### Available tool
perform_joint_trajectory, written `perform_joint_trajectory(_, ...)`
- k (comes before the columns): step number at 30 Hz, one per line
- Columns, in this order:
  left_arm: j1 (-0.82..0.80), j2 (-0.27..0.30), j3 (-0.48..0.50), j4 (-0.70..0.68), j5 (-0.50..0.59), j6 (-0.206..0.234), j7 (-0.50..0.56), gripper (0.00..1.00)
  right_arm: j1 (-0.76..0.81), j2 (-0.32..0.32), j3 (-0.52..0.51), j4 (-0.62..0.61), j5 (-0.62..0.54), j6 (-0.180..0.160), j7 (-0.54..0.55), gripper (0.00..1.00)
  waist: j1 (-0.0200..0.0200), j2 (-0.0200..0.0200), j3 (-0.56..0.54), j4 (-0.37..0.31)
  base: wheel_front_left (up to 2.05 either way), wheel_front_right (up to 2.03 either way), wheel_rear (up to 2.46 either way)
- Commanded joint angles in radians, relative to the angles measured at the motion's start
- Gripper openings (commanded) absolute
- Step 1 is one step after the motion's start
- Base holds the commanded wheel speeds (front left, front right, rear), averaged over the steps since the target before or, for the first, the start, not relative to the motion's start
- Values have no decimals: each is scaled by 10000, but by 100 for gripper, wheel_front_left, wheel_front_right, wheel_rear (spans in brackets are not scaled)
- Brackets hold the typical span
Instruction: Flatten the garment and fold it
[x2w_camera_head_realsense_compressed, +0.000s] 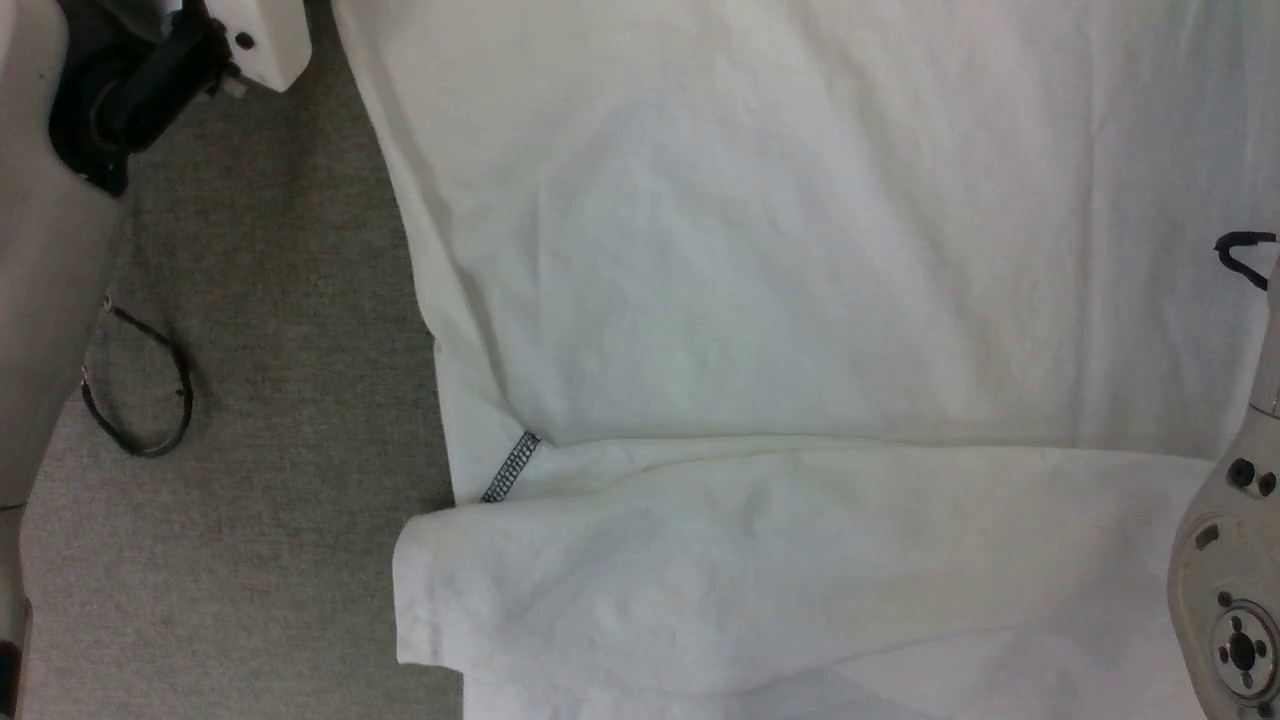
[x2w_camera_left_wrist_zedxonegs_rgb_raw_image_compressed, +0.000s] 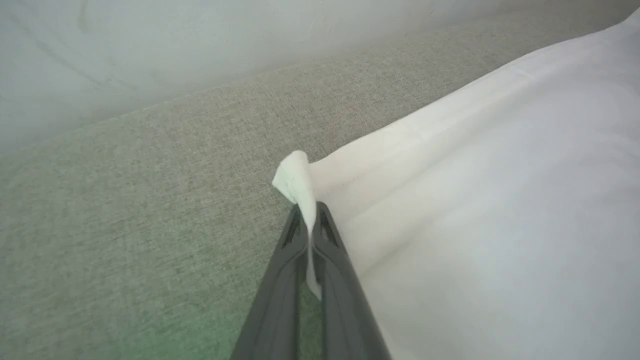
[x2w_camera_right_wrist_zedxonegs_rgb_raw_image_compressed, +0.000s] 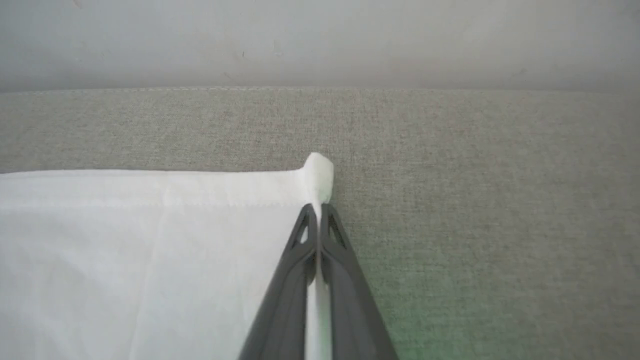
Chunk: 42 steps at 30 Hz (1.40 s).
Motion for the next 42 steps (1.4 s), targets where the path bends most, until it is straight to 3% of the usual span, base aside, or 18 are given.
perform_joint_trajectory(1, 31, 66, -20, 183, -25, -63, -51, 0, -90, 10, 24, -33, 0, -9, -144, 0, 0, 0, -60, -28, 0, 0, 0)
perform_joint_trajectory(14, -524, 226, 814, 620, 628, 401, -2894, 0, -310, 10, 157, -212, 80, -9, -1561, 0, 0, 0, -1478, -369, 0, 0, 0)
perform_joint_trajectory(19, -344, 203, 772, 881, 635, 321, -3372, 0, -118, 10, 16, -98, 74, -9, -1841, 0, 0, 0, -2001, -316, 0, 0, 0)
perform_joint_trajectory(25, 658, 411, 389, 438, 570, 81, -4081, 0, 786, 9, 412, -297, 530, -9, -2009, 0, 0, 0, -2767, -172, 0, 0, 0)
perform_joint_trajectory(30, 2480, 908, 129, -882, 344, 34, -4732, 0, 2438, -153, 754, -1185, 1461, -9, -1881, 0, 0, 0, -3558, -47, 0, 0, 0)
perform_joint_trajectory(34, 4395, 1558, 96, -2495, 252, 543, -5033, 0, 4303, -255, 948, -2475, 2296, -9, -1574, 0, 0, 0, -4220, -12, 0, 0, 0)
perform_joint_trajectory(42, 8124, 2633, -133, -5719, 294, 2456, -5140, 0, 8230, -85, 500, -5434, 3435, -9, -1113, 0, 0, 0, -5132, 90, 0, 0, 0)
